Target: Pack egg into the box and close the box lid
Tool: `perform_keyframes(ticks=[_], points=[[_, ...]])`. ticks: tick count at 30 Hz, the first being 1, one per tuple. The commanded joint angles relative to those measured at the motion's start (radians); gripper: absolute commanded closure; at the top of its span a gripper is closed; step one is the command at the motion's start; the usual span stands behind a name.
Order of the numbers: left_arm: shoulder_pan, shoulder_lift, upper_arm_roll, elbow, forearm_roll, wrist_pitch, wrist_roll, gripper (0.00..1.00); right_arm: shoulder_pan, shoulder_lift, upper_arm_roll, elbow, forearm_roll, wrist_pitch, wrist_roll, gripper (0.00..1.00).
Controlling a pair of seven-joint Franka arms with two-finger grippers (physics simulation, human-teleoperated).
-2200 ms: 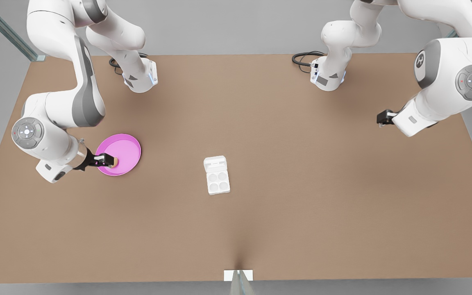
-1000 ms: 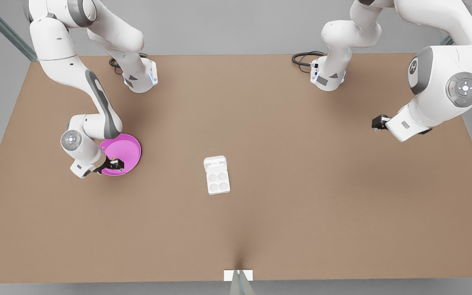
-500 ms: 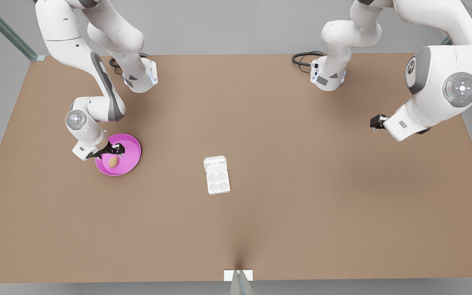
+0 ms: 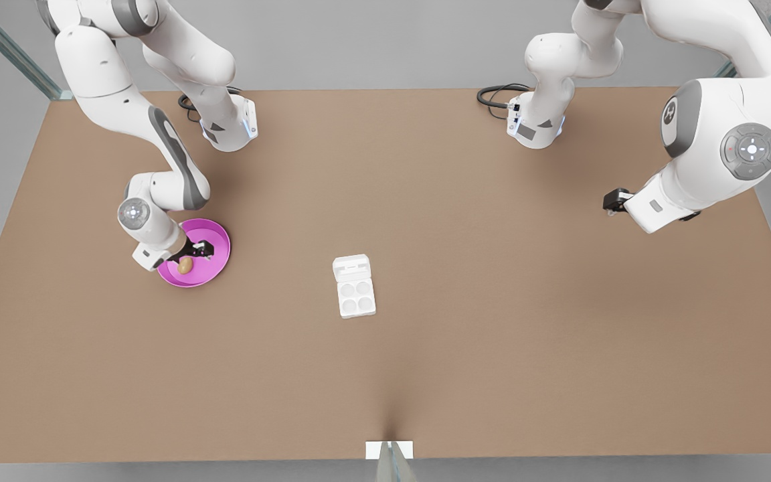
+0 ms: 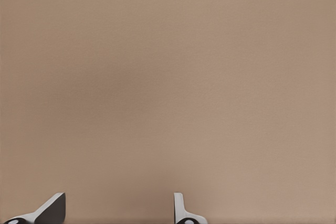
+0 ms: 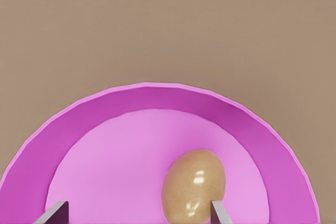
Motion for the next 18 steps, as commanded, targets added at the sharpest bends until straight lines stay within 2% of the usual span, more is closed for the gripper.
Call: perform_keyframes(ticks=[1, 18], points=[[-0.001, -0.001, 0.0, 0.0, 0.0, -0.001, 0.001, 0.0, -0.001, 0.021, 0.0, 0.007, 0.003, 0.029, 0.013, 0.0], [-0.001, -0.001, 0.0, 0.0, 0.0, -0.006, 0.002, 0.0, -0.056, 0.078, -0.001, 0.052, 0.001, 0.064, 0.013, 0.0]])
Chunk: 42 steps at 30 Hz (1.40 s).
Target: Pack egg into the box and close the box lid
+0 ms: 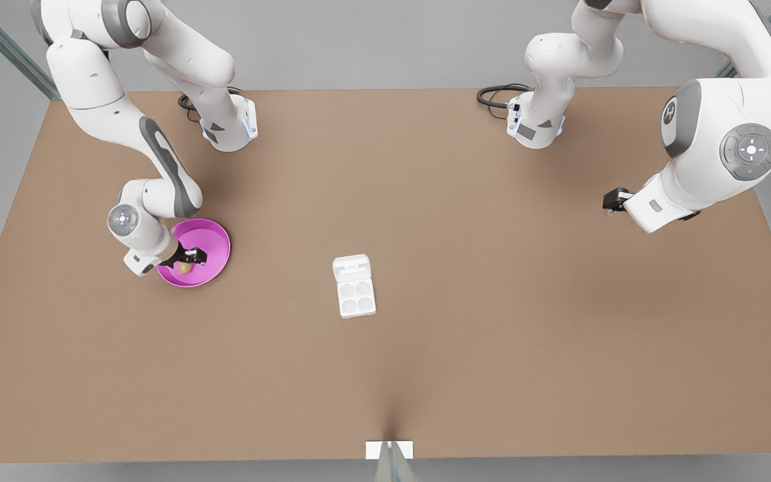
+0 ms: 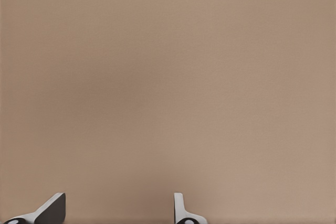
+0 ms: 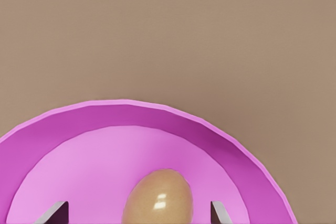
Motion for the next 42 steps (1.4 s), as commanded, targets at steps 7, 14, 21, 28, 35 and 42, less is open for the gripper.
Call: perform_keyframes(ticks=[7, 14, 21, 28, 35, 42], points=[[0.0, -0.001, 0.0, 0.0, 0.001, -0.001, 0.001, 0.0, -0.003, 0.022, 0.0, 0.01, 0.002, 0.039, 0.003, 0.39], [-0.009, -0.001, 0.0, 0.0, 0.0, -0.001, 0.0, 0.0, -0.003, 0.02, 0.0, 0.01, 0.003, 0.037, 0.027, 0.59], [-0.009, -0.001, 0.0, 0.0, 0.0, -0.001, -0.002, 0.0, 0.025, -0.096, 0.111, 0.167, 0.009, -0.222, 0.051, 0.6], [-0.021, -0.001, 0.0, 0.0, 0.0, -0.004, -0.007, 0.0, 0.259, 0.177, 0.155, 0.63, 0.011, -0.36, 0.227, 0.61], [-0.021, -0.001, 0.0, 0.0, 0.0, -0.002, -0.008, 0.0, 0.581, 0.374, 0.144, 0.968, 0.003, -0.485, 0.648, 0.61], [-0.021, -0.001, 0.0, 0.0, 0.0, -0.002, -0.007, 0.0, 0.736, 0.488, 0.072, 1.129, 0.008, -0.492, 0.807, 0.6]])
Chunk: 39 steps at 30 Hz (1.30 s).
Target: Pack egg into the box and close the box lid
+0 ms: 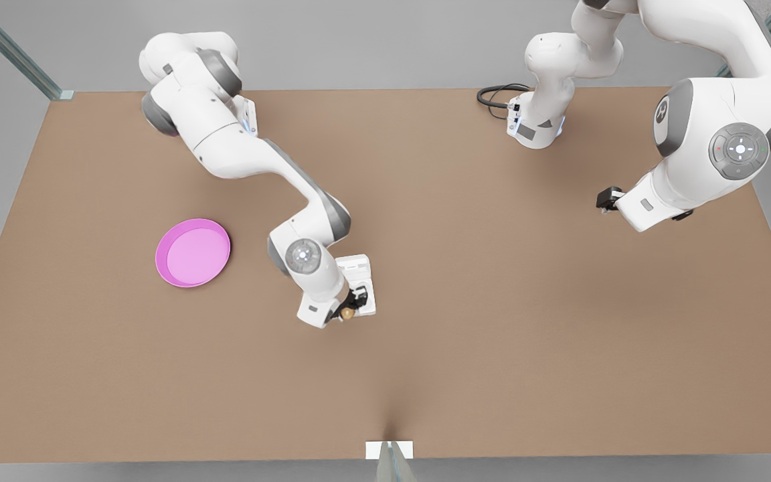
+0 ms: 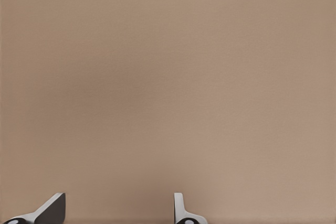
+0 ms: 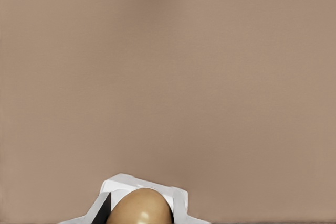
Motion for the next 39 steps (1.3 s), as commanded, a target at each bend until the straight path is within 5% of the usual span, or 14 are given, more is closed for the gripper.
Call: perform_keyframes(ticks=[1, 9, 10, 11, 17, 20, 22, 24, 25, 26, 27, 31, 39], points=[[0.0, -0.001, 0.0, 0.0, 0.0, -0.001, -0.002, 0.0, 0.016, 0.002, -0.003, 0.001, -0.012, -0.033, 0.491, 0.6], [0.0, -0.001, 0.0, 0.0, 0.0, 0.001, 0.0, 0.0, 0.005, -0.033, 0.005, -0.166, -0.016, -0.023, 0.507, 0.6], [0.0, -0.001, 0.0, 0.0, 0.0, 0.001, 0.0, 0.0, 0.005, -0.033, 0.005, -0.166, -0.016, -0.026, 0.505, 0.41], [0.0, -0.001, 0.0, 0.0, 0.0, 0.001, 0.0, 0.0, 0.005, -0.033, 0.005, -0.166, -0.019, -0.028, 0.505, 0.0], [0.002, -0.001, 0.0, 0.0, 0.0, 0.001, 0.001, 0.0, 0.01, -0.055, 0.009, -0.108, -0.019, -0.033, 0.496, 0.0], [0.0, -0.001, 0.0, 0.0, 0.0, -0.016, -0.005, 0.0, -0.064, -0.243, 0.009, -0.068, -0.018, -0.042, 0.228, 0.0], [-0.001, -0.001, 0.0, -0.003, 0.002, -0.188, -0.153, 0.0, -0.202, -0.426, 0.009, -0.073, -0.015, -0.439, -0.05, 0.0], [-0.188, 0.007, -0.002, -0.039, -0.076, -0.243, -0.515, 0.0, -0.466, -0.519, 0.011, -0.093, 0.04, -0.661, -0.314, 0.0], [-0.328, 0.046, -0.002, -0.038, -0.179, -0.239, -0.758, 0.15, -0.558, -0.585, 0.011, -0.177, 0.122, -0.657, -0.331, 0.0], [-0.432, 0.091, -0.002, -0.035, -0.323, -0.156, -0.974, 0.52, -0.598, -0.735, 0.011, -0.392, 0.125, -0.548, -0.334, 0.0], [-0.511, 0.166, -0.002, -0.013, -0.441, -0.013, -1.19, 0.74, -0.592, -0.762, 0.011, -0.403, 0.131, -0.533, -0.348, 0.0], [-0.741, 0.324, -0.002, -0.004, -0.504, 0.571, -1.7, 0.79, -0.665, -0.752, 0.0, -0.278, 0.108, -0.586, -0.368, 0.0], [-0.831, 0.531, 0.0, -0.004, -0.487, 0.962, -1.659, 0.79, -0.665, -0.71, 0.008, -0.248, 0.114, -0.588, -0.371, 0.0]])
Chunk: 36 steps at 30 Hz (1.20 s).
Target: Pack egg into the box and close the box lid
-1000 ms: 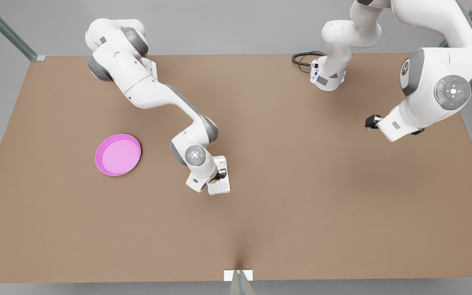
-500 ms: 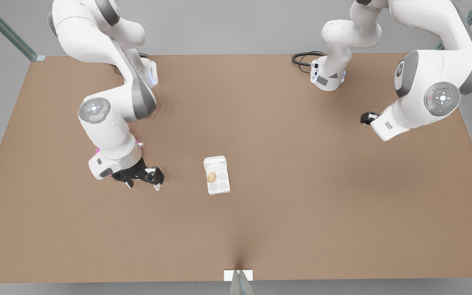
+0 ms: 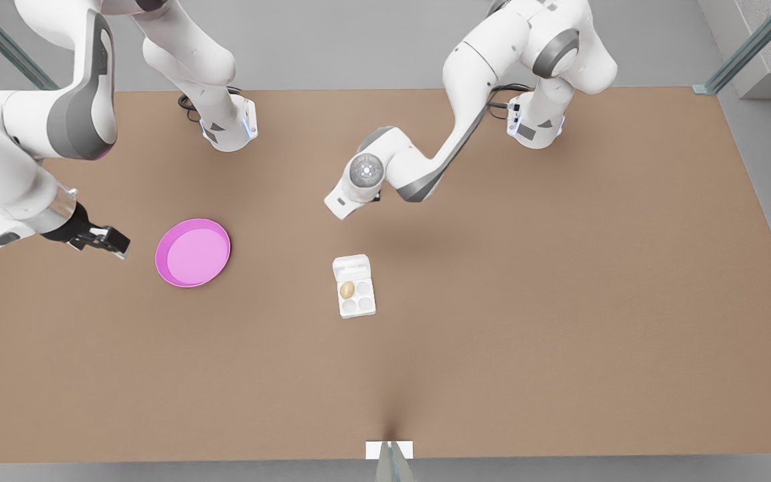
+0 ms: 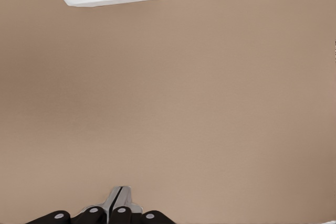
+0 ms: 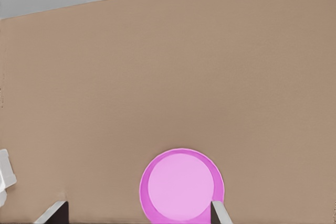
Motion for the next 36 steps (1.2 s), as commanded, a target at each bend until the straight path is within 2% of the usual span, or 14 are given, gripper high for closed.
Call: perform_keyframes(ticks=[1, 8, 19, 20, 22, 27, 29, 30, 31, 32, 33, 34, 35, 36], points=[[0.0, 0.036, 0.004, 0.001, -0.007, 0.296, -0.661, 0.79, -0.002, 0.0, 0.001, 0.002, 0.001, -0.028, -0.254, 0.0], [0.02, 0.128, 0.041, 0.007, 0.037, 0.402, -0.519, 0.79, -0.012, 0.02, 0.001, 0.005, 0.001, -0.03, -0.254, 0.0], [0.087, 0.128, 0.041, 0.048, 0.037, 0.399, -0.476, 0.79, -0.016, 0.086, -0.005, 0.029, -0.006, -0.017, -0.24, 0.0], [0.101, 0.128, 0.041, 0.048, 0.037, 0.399, -0.476, 0.79, -0.038, 0.13, -0.008, 0.098, 0.0, -0.017, -0.245, 0.0], [0.116, 0.128, 0.041, 0.053, 0.037, 0.397, -0.472, 0.79, -0.036, 0.13, -0.007, 0.098, -0.003, -0.017, -0.246, 0.0], [0.225, 0.128, 0.038, 0.086, 0.036, 0.397, -0.446, 0.79, -0.025, 0.132, -0.007, 0.097, -0.008, -0.019, -0.246, 0.0], [0.32, 0.105, 0.038, 0.099, 0.042, 0.38, -0.424, 0.79, -0.013, 0.132, -0.003, 0.094, -0.052, -0.025, -0.248, 0.0], [0.377, 0.093, 0.051, 0.154, 0.043, 0.338, -0.374, 0.79, -0.012, 0.132, -0.002, 0.094, -0.052, -0.025, -0.248, 0.0], [0.489, 0.091, 0.096, 0.265, 0.043, 0.062, -0.195, 0.46, -0.013, 0.132, -0.002, 0.094, -0.052, -0.025, -0.248, 0.0], [0.619, 0.091, 0.122, 0.37, 0.043, -0.409, 0.296, 0.0, -0.013, 0.132, -0.002, 0.094, -0.052, -0.025, -0.248, 0.0], [0.63, 0.059, 0.211, 0.39, 0.065, -0.572, 0.54, 0.0, -0.013, 0.132, -0.002, 0.094, -0.052, -0.025, -0.248, 0.0], [0.632, -0.016, 0.272, 0.398, 0.201, -0.764, 0.927, 0.0, -0.015, 0.133, -0.002, 0.094, -0.052, -0.027, -0.245, 0.0], [0.622, -0.137, 0.269, 0.396, 0.316, -0.88, 0.97, 0.0, -0.013, 0.133, -0.002, 0.091, -0.052, -0.028, -0.245, 0.0], [0.658, -0.306, 0.243, 0.37, 0.34, -0.943, 0.981, 0.0, -0.013, 0.135, -0.002, 0.092, -0.054, -0.028, -0.242, 0.0]])
